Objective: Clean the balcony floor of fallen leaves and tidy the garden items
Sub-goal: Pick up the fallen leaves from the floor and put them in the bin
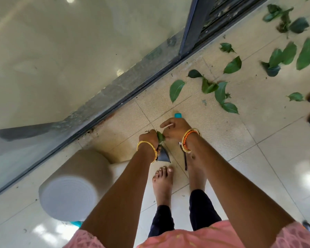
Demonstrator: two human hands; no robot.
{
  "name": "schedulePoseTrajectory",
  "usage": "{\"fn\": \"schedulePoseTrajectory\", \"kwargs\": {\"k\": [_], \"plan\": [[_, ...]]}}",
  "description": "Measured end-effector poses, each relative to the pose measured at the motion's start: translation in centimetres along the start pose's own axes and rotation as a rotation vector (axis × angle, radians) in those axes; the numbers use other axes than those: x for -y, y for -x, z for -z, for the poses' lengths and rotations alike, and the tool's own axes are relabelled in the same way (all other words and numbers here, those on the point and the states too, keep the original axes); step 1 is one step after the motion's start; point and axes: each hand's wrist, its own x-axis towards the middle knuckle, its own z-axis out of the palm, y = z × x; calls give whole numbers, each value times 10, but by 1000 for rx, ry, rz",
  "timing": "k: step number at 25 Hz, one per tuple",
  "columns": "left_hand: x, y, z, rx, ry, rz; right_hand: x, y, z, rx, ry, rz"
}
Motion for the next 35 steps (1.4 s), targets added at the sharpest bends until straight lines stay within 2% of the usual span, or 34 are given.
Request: {"fn": "schedulePoseTrajectory", "kwargs": {"k": [1, 3, 4, 6, 8, 10, 13, 15, 17, 19, 20, 21, 22, 23, 25, 27, 29, 32, 35], "plan": [[13, -22, 11, -98, 7, 24, 0, -8, 5, -85, -7, 45], [89, -50, -11, 6, 121, -93, 5, -29, 15, -272, 227, 208], [129, -59, -26, 41, 47, -159, 9, -42, 20, -333, 417, 284], [177, -83, -42, -79, -204, -536, 15, -71, 28, -384, 706, 356], [169, -91, -40, -52, -266, -639, 15, -96, 31, -397, 850, 360], [170, -94, -40, -40, -282, -651, 10, -111, 28, -384, 985, 360], [170, -91, -46, 59, -297, -593, 2, -117, 22, -426, 1065, 398], [169, -96, -47, -7, -241, -628, 2, -117, 24, -450, 1083, 456], [180, -77, -50, -5, -292, -677, 4, -112, 34, -435, 1093, 488], [177, -128, -53, 56, -176, -606, 5, -104, 43, -453, 1095, 449], [141, -133, -41, 92, -91, -471, 2, -100, 47, -478, 1020, 421], [94, -126, -26, 160, -35, -238, -3, -92, 51, -503, 887, 381], [37, -104, -14, 300, 42, 28, -9, -85, 52, -509, 717, 335], [-2, -71, -14, 224, -19, -24, -15, -74, 52, -498, 490, 284], [-16, -16, -11, 286, 5, -85, -26, -44, 48, -356, -49, 176], [-35, 39, -15, 343, -49, -118, -34, -7, 44, -162, -421, 82], [-26, 55, -26, 360, -50, -159, -42, 22, 45, -98, -547, 41], [-29, 68, -45, 397, -185, -196, -55, 41, 54, -178, -684, 2], [-33, 72, -61, 315, -314, -279, -66, 34, 68, -332, -559, -50]]}}
